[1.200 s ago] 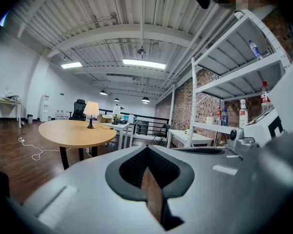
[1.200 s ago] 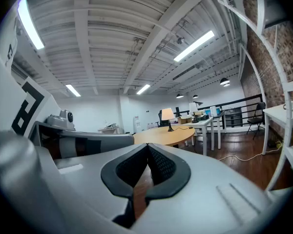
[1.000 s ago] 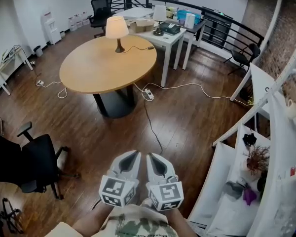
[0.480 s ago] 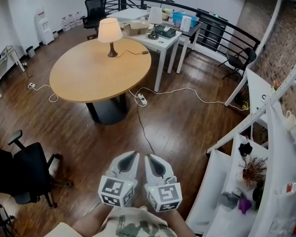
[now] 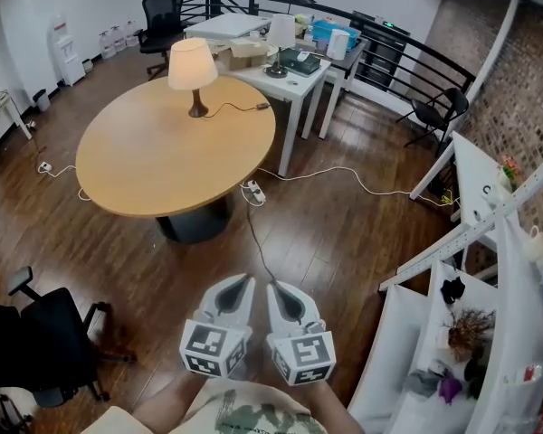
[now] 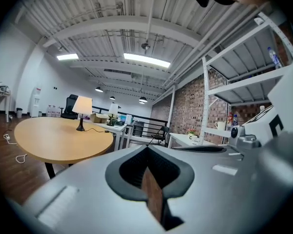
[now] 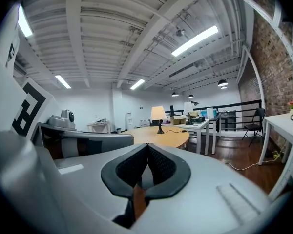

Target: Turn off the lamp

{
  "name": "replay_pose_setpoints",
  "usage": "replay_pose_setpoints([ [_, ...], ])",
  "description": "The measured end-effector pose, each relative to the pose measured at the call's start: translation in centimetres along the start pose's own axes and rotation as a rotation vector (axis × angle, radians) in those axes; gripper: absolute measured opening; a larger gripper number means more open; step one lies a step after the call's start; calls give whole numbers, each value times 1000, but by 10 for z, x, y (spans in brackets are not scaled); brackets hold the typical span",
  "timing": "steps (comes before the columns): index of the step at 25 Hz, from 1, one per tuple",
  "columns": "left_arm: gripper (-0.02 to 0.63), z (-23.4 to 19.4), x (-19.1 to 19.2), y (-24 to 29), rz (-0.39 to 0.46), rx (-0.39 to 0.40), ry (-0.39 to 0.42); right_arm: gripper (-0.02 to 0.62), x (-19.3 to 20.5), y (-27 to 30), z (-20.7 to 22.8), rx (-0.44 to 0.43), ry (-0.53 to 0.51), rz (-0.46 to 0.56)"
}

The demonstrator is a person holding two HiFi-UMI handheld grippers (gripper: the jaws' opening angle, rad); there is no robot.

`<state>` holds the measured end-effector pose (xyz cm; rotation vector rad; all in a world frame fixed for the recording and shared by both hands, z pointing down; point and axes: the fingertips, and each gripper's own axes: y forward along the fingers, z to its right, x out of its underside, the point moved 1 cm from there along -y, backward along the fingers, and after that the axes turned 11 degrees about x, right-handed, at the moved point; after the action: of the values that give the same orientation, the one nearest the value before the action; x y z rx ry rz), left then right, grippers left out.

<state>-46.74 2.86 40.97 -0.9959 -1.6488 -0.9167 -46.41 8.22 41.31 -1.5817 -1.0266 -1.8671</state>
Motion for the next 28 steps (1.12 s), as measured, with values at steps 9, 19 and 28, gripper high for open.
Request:
replay_pose_setpoints([
  [9,0,-62,-22,32,-12,58,-19,0,-22,70,-11,39,-15,-21],
  [19,0,-112,-40,59,-15,90,-10,0,-34,124,-17,58,-35,-32],
  [28,0,-131,-41,106,-43,67,-1,0,-37,164,17,33,-36,-32],
])
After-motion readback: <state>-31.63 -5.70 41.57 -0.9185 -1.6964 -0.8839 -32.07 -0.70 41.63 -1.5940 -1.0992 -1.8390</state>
